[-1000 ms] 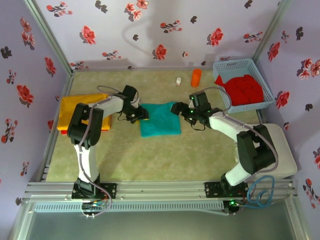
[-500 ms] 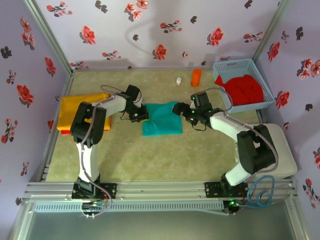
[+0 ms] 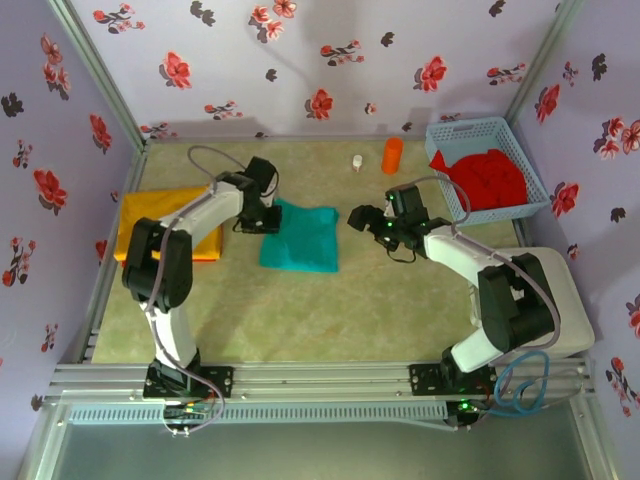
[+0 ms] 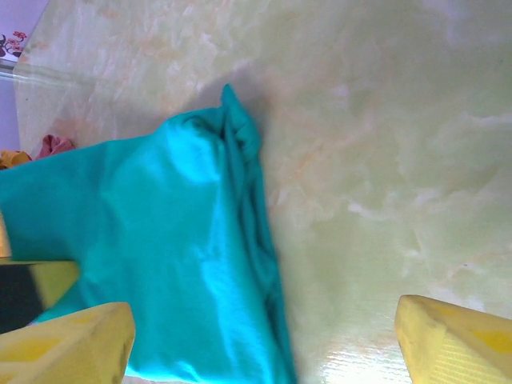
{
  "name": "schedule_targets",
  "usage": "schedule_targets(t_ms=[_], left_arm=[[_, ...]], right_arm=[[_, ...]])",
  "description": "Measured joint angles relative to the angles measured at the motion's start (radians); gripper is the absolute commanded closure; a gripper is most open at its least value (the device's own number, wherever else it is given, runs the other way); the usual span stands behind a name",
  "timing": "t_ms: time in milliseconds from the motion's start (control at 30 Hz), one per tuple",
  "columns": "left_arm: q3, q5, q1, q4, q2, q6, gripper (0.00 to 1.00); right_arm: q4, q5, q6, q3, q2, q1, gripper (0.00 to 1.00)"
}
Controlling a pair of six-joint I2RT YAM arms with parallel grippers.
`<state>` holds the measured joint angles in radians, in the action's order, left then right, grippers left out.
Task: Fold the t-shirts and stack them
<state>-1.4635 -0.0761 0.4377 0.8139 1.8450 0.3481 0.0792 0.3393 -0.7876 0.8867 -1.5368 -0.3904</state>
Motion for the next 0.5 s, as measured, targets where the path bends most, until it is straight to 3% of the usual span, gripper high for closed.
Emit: schedule_targets(t_ms=[267, 500], left_arm=[[-0.146, 0.085, -0.065, 0.256, -0.147, -0.124, 1.0], [-0.339, 0.118, -0.126, 0.469, -0.179, -0.164, 1.0]], right_arm=[[-0.003, 0.0, -0.006, -0.011, 0.0, 0.006, 0.15], [-0.056, 0.01, -0.035, -0.011, -0.026, 0.006, 0.16]])
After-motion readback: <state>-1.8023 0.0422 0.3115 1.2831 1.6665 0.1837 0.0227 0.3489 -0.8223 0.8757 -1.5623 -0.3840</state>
